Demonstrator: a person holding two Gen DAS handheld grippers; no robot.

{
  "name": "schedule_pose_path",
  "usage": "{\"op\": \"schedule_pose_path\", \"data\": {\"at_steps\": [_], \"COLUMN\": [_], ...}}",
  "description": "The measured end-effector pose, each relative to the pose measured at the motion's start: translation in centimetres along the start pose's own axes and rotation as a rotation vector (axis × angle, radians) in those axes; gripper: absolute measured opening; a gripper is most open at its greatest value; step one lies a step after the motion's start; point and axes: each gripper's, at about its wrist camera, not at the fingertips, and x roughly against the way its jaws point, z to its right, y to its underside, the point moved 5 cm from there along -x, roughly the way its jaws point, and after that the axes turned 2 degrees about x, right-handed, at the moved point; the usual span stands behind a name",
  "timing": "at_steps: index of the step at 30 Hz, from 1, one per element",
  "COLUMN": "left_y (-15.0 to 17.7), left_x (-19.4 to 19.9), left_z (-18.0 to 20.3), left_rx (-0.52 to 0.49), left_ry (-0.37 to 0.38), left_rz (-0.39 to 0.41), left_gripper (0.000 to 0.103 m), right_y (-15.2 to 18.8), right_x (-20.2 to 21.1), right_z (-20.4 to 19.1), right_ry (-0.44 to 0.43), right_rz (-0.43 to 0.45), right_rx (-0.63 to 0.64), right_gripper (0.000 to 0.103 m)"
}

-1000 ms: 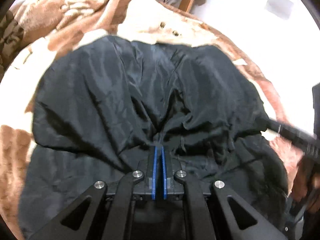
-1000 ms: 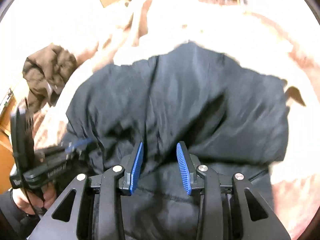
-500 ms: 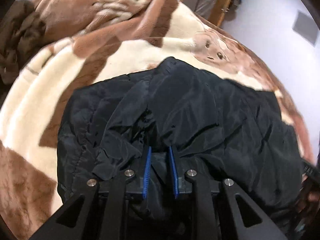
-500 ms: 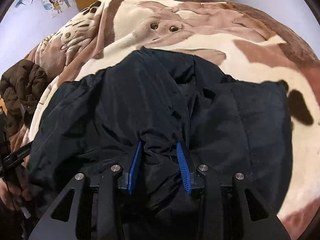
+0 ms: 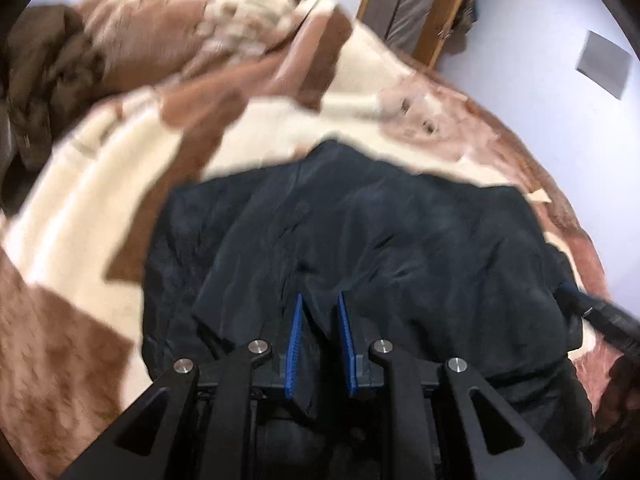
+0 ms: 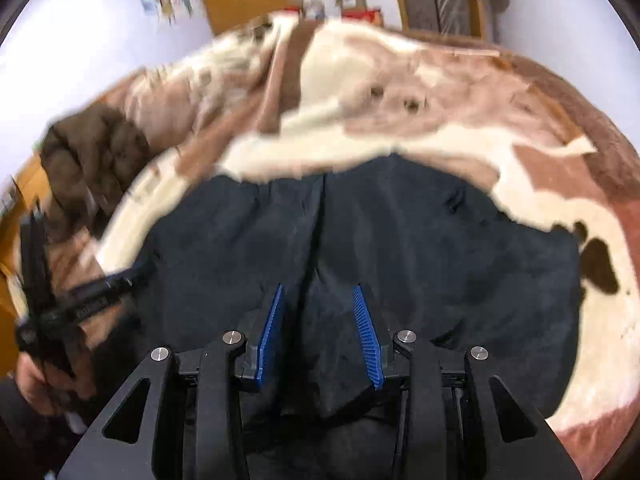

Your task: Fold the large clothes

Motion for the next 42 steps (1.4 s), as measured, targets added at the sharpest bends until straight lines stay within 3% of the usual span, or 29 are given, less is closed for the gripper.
{"op": "schedule_pose_path", "data": {"at_steps": [3,8,12,14,16,18,19,20,22,24,27,32,36,39,42], "left_y": [0.9,0.7,-1.2,-2.8,-4.3,-4.9,-4.7,-4.2,-3.4,-3.1,-2.9,-0.7,3.4,5.7,6.7], "left_x": [-1.1,0.1,2.9,3.0,1.9,-0.8,-2.4,-3.3,-4.5,-4.1,-2.1,3.8,4.3,1.4,-1.0], "left_z": [-0.5,0.2,1.4,2.1,2.4,1.5,0.6,0.1,-0.4,-0.2,0.3,2.8,6.1,6.4,5.8], "left_rx": [0.012,-0.004,-0.035,-0.051,-0.065,-0.036,-0.016,0.000,0.010,-0.014,-0.022,-0.045,-0.123,-0.130,-0.128], "left_ry": [0.022,-0.001,0.031,0.036,0.015,-0.012,-0.033,-0.027,0.004,-0.009,-0.013,0.122,0.180,0.144,0.101], "left_rz": [-0.012,-0.022,0.055,0.083,0.091,0.042,0.007,-0.014,-0.024,-0.012,0.000,0.078,0.023,-0.066,-0.104], "left_gripper": [0.021,0.020,0.020,0.020,0.020,0.021,0.020,0.020,0.020,0.020,0.020,0.020,0.020,0.020,0.020], "right_y": [1.5,0.8,-1.6,-3.2,-4.4,-4.3,-3.7,-2.8,-1.9,-2.0,-2.6,-1.5,1.6,4.0,5.2], "right_x": [-2.4,-0.5,3.1,3.0,1.6,-1.0,-2.6,-3.8,-4.2,-3.4,-0.8,4.6,2.8,-1.2,-3.5], "right_z": [1.5,0.4,0.6,1.1,2.5,4.8,6.1,7.4,8.3,8.2,7.2,2.2,-1.8,-1.7,-0.9], "right_ry": [-0.051,-0.001,-0.021,-0.004,0.036,0.089,0.104,0.063,0.005,0.014,0.028,-0.091,-0.152,-0.090,-0.079], "right_rz": [0.000,-0.014,0.107,0.125,0.116,0.047,-0.006,-0.028,0.004,0.005,0.029,0.142,0.066,-0.047,-0.079], "right_rx": [-0.054,-0.012,-0.006,-0.006,-0.018,-0.059,-0.087,-0.122,-0.149,-0.157,-0.165,-0.113,-0.052,-0.050,-0.066], "right_gripper": [0.036,0.036,0.036,0.036,0.036,0.036,0.036,0.036,0.036,0.036,0.036,0.036,0.036,0.036,0.036]}}
